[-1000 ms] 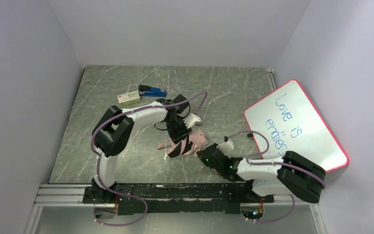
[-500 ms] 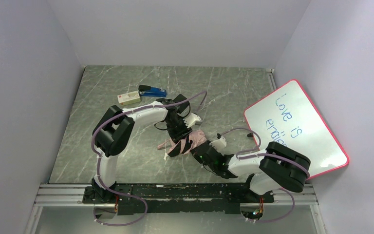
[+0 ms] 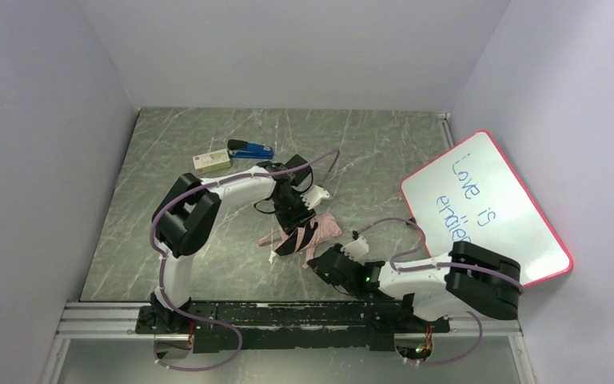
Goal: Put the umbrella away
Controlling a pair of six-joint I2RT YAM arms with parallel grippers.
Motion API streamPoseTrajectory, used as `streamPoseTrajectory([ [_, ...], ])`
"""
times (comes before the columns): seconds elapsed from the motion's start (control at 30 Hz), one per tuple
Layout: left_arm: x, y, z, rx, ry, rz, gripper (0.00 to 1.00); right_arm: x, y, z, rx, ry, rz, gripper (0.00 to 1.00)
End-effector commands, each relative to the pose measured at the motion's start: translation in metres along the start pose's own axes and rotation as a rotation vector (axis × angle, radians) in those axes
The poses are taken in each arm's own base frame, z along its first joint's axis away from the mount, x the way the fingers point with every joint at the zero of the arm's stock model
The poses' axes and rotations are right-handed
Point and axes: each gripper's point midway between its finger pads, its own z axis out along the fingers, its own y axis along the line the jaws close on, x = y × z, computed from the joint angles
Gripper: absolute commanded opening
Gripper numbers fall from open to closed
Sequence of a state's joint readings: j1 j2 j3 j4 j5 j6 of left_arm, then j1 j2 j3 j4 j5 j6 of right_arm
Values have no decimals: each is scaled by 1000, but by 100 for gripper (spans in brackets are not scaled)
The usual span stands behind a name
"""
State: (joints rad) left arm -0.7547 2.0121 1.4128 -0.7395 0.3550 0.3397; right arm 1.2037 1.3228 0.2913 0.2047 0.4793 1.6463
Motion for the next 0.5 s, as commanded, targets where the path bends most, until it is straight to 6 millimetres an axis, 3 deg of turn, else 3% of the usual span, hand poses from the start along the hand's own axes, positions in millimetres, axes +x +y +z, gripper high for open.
streamPoseTrajectory([
  [0.0,-8,68,15,-283,-33,2,5,19,-93,-29,290,130,-107,0],
  [0.27,-4,78,13,-347,-30,7,5,10,-95,-51,280,138,-77,0],
  [0.47,-4,82,10,-383,-30,12,5,12,-81,-57,204,169,-43,0],
])
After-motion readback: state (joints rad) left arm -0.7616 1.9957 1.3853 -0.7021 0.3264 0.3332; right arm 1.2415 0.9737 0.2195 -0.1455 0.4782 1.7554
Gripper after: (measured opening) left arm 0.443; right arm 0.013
